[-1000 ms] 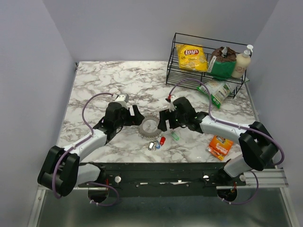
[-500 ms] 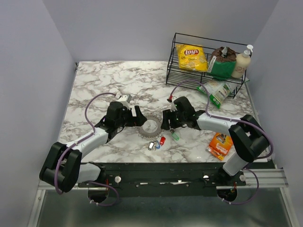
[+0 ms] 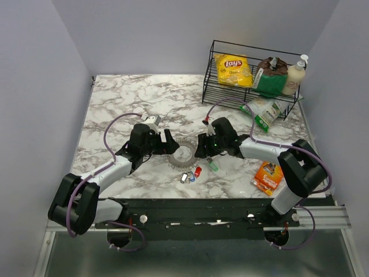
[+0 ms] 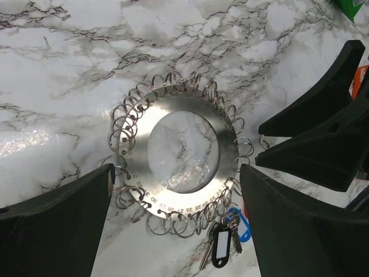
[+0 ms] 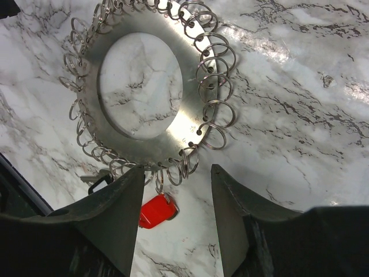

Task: Put the keys on the keyring

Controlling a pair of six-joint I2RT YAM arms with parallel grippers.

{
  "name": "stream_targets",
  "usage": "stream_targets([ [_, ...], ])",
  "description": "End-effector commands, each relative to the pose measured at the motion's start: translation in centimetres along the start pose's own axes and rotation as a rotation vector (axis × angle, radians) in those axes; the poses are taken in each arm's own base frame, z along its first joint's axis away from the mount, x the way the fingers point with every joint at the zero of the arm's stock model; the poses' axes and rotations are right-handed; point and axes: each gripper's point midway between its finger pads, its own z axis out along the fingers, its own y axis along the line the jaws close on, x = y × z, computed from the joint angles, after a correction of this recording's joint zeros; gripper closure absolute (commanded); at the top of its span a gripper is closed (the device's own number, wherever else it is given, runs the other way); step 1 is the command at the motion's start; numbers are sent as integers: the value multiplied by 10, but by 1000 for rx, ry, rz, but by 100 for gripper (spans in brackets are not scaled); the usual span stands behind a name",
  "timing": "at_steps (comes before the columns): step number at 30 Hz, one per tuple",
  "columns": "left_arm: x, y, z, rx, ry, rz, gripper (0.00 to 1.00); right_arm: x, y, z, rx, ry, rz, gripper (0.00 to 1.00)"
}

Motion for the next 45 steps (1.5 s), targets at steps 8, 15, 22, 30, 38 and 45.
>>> stream_targets([
  [8, -4, -5, 0, 25, 4, 15, 3, 1, 8, -10, 30, -4, -38, 43],
  [15, -3, -5, 0, 27, 8, 16, 3, 11, 11, -10, 33, 32, -47, 52],
  [22, 0, -4, 1, 28, 15, 14, 4, 15, 18, -10, 18, 39, -44, 53],
  [30, 1, -3, 2, 25, 22, 12, 5, 17, 29, -9, -8, 45, -55, 58],
  [38, 4, -1, 3, 22, 27, 10, 5, 22, 27, -5, 14, 54, -54, 58],
  [45, 3, -2, 3, 21, 29, 8, 5, 22, 22, 0, 40, 56, -46, 59],
])
